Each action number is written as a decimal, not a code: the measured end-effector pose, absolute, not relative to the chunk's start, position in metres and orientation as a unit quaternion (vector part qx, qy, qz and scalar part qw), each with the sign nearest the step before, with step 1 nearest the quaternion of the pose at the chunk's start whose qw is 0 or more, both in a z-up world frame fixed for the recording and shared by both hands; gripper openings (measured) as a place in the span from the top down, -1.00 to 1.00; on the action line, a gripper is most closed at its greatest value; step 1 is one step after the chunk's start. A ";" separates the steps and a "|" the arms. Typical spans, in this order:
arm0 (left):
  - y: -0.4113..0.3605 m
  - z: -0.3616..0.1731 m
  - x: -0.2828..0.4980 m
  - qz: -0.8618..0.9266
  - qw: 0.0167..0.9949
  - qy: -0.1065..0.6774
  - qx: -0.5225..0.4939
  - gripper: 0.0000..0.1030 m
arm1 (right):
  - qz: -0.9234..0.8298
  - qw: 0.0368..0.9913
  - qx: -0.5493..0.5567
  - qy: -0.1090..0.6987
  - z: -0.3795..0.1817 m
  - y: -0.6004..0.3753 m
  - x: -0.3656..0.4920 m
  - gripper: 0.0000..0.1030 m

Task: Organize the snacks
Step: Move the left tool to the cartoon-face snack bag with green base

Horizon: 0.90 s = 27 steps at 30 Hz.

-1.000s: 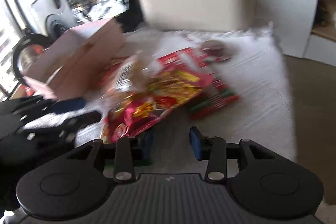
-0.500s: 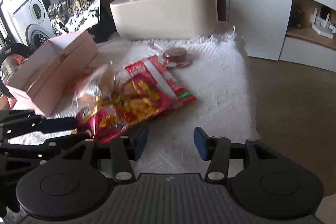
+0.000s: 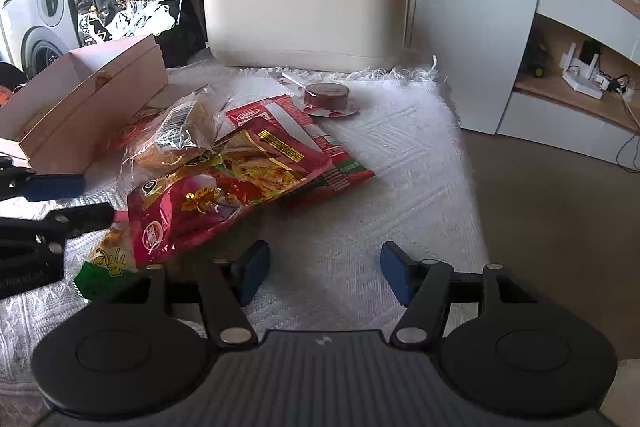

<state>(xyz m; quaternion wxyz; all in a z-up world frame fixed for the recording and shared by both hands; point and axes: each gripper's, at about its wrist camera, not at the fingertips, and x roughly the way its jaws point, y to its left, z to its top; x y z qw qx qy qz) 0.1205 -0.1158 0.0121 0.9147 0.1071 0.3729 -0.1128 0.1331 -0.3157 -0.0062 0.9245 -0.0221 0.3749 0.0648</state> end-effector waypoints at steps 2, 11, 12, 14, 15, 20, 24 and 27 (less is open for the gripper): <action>-0.110 0.014 0.121 -0.120 0.914 0.380 0.081 0.18 | 0.063 0.925 -0.021 0.374 -0.006 -0.316 0.133 -0.22; -0.143 0.027 0.106 -0.201 0.907 0.365 0.054 0.18 | 0.062 0.928 -0.013 0.367 -0.007 -0.318 0.132 -0.27; -0.149 0.024 0.103 -0.210 0.904 0.365 0.068 0.17 | 0.062 0.928 -0.013 0.367 -0.007 -0.317 0.132 -0.27; -0.158 0.019 0.097 -0.208 0.905 0.357 0.102 0.13 | 0.062 0.928 -0.013 0.367 -0.007 -0.317 0.132 -0.27; -0.161 0.018 0.094 -0.208 0.906 0.350 0.117 0.12 | 0.062 0.928 -0.013 0.367 -0.007 -0.317 0.132 -0.27; -0.154 0.014 0.100 -0.205 0.907 0.349 0.119 -0.04 | 0.047 0.925 0.008 0.378 -0.005 -0.316 0.134 -0.41; -0.142 0.013 0.108 -0.196 0.907 0.357 0.109 -0.23 | 0.046 0.923 0.045 0.380 -0.007 -0.307 0.130 -0.74; -0.136 0.012 0.110 -0.191 0.909 0.353 0.115 -0.47 | 0.035 0.928 0.025 0.371 -0.011 -0.299 0.126 -0.75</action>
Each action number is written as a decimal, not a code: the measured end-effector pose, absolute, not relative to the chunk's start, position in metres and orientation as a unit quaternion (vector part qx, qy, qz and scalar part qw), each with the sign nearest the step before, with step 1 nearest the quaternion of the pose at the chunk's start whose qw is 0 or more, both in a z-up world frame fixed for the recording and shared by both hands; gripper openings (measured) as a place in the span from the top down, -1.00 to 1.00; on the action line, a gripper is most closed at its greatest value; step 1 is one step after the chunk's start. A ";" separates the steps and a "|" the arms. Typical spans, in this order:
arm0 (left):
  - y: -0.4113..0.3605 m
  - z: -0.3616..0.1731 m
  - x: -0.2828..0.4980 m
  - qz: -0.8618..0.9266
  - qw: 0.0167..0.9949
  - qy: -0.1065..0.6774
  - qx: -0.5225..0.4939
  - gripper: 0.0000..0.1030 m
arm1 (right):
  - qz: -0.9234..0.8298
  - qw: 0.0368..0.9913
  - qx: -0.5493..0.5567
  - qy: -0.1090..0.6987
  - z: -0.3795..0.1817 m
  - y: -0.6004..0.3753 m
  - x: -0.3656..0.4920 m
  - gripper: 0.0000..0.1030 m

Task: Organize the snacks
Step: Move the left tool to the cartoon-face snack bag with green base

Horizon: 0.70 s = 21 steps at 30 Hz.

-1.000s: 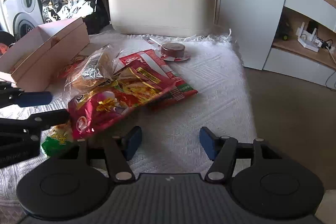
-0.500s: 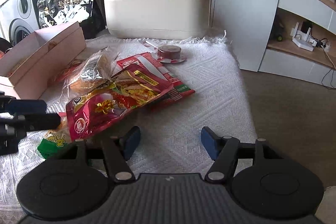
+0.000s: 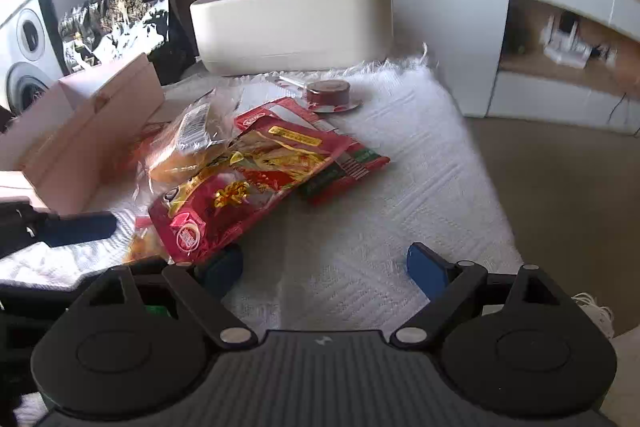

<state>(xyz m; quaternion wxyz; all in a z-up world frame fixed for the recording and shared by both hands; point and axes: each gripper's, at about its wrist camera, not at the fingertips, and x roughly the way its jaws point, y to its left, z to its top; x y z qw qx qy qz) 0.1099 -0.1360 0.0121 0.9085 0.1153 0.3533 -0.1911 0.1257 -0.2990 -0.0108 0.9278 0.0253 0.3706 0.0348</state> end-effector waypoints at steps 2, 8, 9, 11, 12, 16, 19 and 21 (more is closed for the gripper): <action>-0.133 0.013 0.114 -0.182 0.910 0.356 0.111 -0.55 | 0.042 0.926 0.020 0.374 -0.010 -0.300 0.126 -0.77; -0.127 0.014 0.121 -0.165 0.912 0.357 0.113 -0.64 | 0.074 0.920 0.005 0.385 -0.009 -0.304 0.126 -0.84; -0.127 0.014 0.121 -0.161 0.913 0.357 0.114 -0.64 | 0.086 0.919 0.000 0.385 -0.009 -0.306 0.124 -0.84; -0.126 0.016 0.123 -0.151 0.914 0.359 0.116 -0.63 | 0.100 0.920 0.004 0.379 -0.007 -0.313 0.119 -0.74; -0.126 0.017 0.123 -0.150 0.913 0.364 0.108 -0.55 | 0.094 0.923 0.007 0.373 -0.005 -0.318 0.115 -0.72; -0.122 0.023 0.130 -0.187 0.897 0.401 0.019 -0.39 | 0.023 0.936 0.006 0.351 -0.006 -0.336 0.106 -0.71; -0.134 0.022 0.137 -0.203 0.891 0.406 0.002 -0.39 | 0.000 0.932 0.046 0.359 -0.011 -0.350 0.108 -0.71; -0.146 0.017 0.143 -0.207 0.890 0.406 0.008 -0.42 | -0.003 0.934 0.052 0.354 -0.011 -0.351 0.107 -0.71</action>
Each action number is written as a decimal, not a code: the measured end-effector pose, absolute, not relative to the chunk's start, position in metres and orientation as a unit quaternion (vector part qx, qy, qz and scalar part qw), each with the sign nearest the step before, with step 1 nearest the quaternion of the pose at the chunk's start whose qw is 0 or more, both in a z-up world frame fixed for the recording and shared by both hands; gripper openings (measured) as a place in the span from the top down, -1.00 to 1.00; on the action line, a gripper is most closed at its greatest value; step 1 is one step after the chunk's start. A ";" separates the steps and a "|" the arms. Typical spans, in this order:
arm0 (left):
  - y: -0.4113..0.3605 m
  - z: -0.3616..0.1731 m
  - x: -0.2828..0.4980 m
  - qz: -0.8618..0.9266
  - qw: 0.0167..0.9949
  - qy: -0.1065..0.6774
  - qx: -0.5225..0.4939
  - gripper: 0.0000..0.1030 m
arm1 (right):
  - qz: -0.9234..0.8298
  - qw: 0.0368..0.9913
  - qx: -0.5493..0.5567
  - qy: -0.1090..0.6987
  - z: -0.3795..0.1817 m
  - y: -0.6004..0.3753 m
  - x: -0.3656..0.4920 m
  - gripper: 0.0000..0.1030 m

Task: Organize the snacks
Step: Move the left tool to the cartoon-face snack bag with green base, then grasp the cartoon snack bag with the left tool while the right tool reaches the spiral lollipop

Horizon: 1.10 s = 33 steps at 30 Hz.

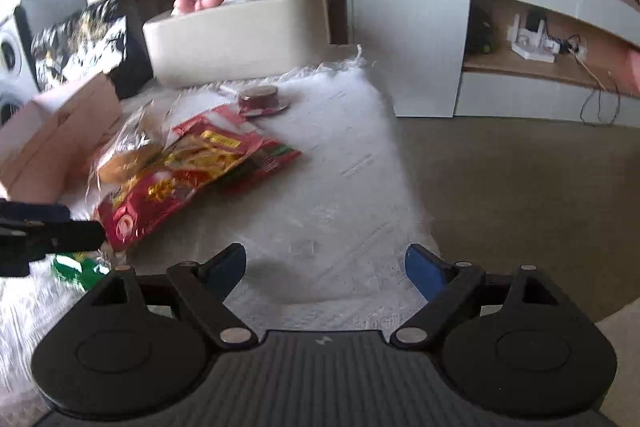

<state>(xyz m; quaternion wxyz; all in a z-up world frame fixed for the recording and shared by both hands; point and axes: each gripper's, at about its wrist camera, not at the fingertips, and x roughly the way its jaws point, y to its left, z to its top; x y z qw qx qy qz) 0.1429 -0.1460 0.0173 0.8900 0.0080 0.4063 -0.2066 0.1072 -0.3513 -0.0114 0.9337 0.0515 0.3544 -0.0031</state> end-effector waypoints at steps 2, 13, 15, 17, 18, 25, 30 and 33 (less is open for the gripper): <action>-0.157 0.013 0.150 -0.202 0.893 0.400 0.027 -0.51 | -0.008 0.934 0.042 0.355 -0.013 -0.348 0.108 -0.71; -0.143 0.007 0.133 -0.183 0.902 0.372 0.118 -0.54 | -0.005 0.935 0.049 0.352 -0.012 -0.349 0.104 -0.71; -0.136 0.007 0.131 -0.168 0.904 0.373 0.120 -0.38 | -0.005 0.935 0.048 0.352 -0.012 -0.349 0.104 -0.71; -0.132 0.008 0.131 -0.165 0.904 0.378 0.113 -0.29 | -0.005 0.935 0.047 0.353 -0.012 -0.349 0.104 -0.71; -0.133 0.007 0.132 -0.166 0.903 0.382 0.107 -0.28 | -0.006 0.935 0.047 0.353 -0.012 -0.349 0.104 -0.71; -0.116 0.025 0.102 -0.197 0.904 0.366 0.104 -0.29 | -0.004 0.936 0.057 0.348 -0.012 -0.351 0.103 -0.71; -0.089 0.034 0.083 -0.164 0.910 0.375 0.062 -0.27 | -0.005 0.935 0.056 0.349 -0.012 -0.350 0.102 -0.71; -0.075 0.041 0.070 -0.161 0.917 0.363 0.031 -0.27 | -0.003 0.935 0.055 0.350 -0.012 -0.349 0.103 -0.71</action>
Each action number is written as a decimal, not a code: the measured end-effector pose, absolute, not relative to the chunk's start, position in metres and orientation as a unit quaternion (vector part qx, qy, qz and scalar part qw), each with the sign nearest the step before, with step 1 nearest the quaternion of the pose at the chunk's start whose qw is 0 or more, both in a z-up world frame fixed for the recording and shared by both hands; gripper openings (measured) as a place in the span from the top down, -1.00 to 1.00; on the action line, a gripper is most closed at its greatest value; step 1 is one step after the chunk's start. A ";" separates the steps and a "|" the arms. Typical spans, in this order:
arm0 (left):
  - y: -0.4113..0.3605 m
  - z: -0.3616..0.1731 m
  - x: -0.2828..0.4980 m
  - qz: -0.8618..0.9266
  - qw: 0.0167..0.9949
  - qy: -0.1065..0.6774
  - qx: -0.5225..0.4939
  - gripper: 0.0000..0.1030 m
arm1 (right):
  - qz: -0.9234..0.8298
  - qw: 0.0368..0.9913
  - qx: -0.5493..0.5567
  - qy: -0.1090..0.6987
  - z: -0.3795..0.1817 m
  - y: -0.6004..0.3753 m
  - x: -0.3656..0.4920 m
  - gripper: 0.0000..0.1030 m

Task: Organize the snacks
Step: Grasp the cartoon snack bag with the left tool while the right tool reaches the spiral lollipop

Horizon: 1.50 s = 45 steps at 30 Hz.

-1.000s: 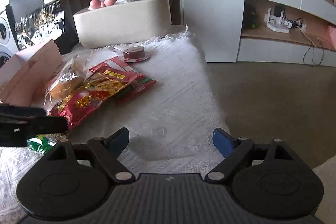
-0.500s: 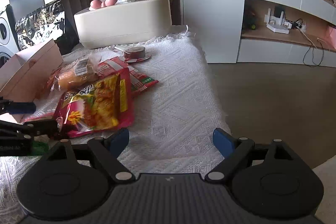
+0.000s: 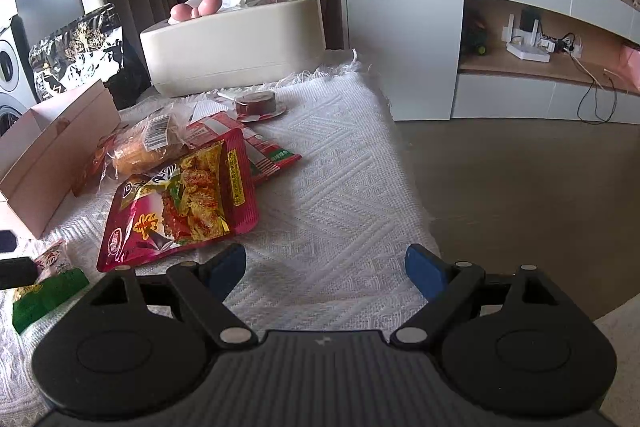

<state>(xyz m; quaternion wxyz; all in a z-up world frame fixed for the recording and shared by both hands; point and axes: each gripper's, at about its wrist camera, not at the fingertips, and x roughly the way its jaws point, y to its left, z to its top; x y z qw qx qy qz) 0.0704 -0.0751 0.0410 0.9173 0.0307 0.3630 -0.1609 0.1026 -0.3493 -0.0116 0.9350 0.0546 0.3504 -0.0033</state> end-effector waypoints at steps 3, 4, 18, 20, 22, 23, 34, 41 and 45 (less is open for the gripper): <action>-0.063 0.042 0.061 -0.165 0.907 0.386 0.012 -0.27 | 0.018 0.936 0.050 0.347 -0.007 -0.343 0.100 -0.71; -0.058 0.040 0.059 -0.171 0.901 0.399 -0.003 -0.27 | 0.036 0.937 0.049 0.343 -0.004 -0.338 0.098 -0.71; -0.066 0.019 0.099 -0.203 0.885 0.407 -0.103 -0.26 | 0.194 0.910 -0.021 0.366 0.000 -0.263 0.104 0.50; -0.078 0.013 0.110 -0.207 0.883 0.412 -0.088 -0.30 | 0.200 0.909 -0.035 0.363 -0.001 -0.261 0.096 0.49; -0.090 0.009 0.119 -0.206 0.886 0.409 -0.066 -0.31 | 0.203 0.909 -0.044 0.362 -0.001 -0.261 0.093 0.49; -0.095 0.008 0.123 -0.205 0.889 0.406 -0.057 -0.31 | 0.204 0.909 -0.044 0.362 0.000 -0.263 0.090 0.49; -0.128 0.003 0.121 -0.211 0.900 0.375 0.075 -0.37 | 0.161 0.922 -0.065 0.347 0.001 -0.289 0.077 0.10; -0.132 0.001 0.116 -0.221 0.897 0.373 0.087 -0.36 | 0.140 0.931 -0.030 0.336 0.006 -0.307 0.083 0.04; -0.116 0.004 0.113 -0.230 0.896 0.377 0.047 -0.14 | 0.128 0.930 0.003 0.346 0.009 -0.315 0.092 0.03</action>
